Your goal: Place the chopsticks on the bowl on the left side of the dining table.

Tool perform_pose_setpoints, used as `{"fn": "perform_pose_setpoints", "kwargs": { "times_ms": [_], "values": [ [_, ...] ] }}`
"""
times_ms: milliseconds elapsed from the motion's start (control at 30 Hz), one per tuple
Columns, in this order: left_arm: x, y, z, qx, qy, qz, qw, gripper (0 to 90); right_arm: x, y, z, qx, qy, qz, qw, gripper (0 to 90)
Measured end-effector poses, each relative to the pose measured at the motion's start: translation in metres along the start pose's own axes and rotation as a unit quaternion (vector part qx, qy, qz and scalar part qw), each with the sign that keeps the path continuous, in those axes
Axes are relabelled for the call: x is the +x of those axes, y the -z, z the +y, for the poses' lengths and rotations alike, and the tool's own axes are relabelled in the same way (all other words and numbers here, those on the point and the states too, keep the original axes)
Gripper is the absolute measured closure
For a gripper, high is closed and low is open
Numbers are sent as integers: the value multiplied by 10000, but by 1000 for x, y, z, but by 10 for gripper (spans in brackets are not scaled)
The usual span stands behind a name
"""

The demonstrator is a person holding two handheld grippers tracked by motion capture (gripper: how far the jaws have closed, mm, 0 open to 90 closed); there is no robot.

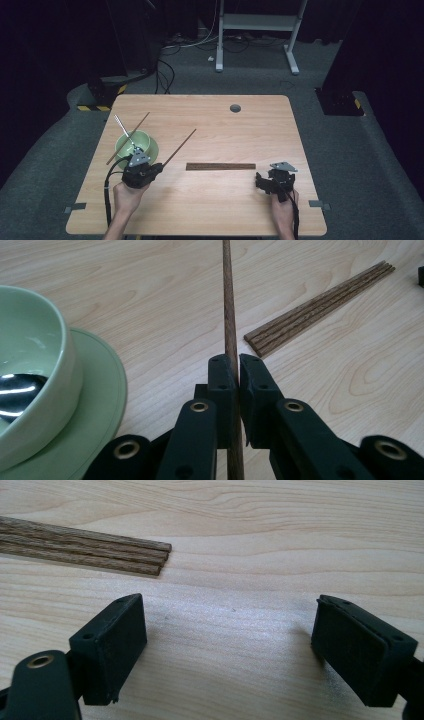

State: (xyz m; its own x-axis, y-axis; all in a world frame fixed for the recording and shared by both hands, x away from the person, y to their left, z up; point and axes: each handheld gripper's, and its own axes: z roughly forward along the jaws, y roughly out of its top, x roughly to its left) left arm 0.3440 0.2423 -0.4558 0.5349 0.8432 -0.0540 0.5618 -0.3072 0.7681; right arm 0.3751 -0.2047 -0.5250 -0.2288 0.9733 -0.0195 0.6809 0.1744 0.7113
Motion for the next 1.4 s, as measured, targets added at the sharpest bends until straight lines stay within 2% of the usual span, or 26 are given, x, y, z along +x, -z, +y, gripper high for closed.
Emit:
{"fn": "perform_pose_setpoints", "kwargs": {
  "times_ms": [200, 867, 1400],
  "values": [
    [4, 7, -2, -47, 42, 32, 10000, 840, 0, 0, 0, 1, 1, 2, 10000, 139],
    [27, 33, -12, -95, 196, 390, 9990, 840, 0, 0, 0, -1, 15, 8, 10000, 139],
    [34, 39, -7, -84, 197, 539, 9983, 840, 0, 0, 0, 1, 9, 6, 10000, 139]
  ]
}}
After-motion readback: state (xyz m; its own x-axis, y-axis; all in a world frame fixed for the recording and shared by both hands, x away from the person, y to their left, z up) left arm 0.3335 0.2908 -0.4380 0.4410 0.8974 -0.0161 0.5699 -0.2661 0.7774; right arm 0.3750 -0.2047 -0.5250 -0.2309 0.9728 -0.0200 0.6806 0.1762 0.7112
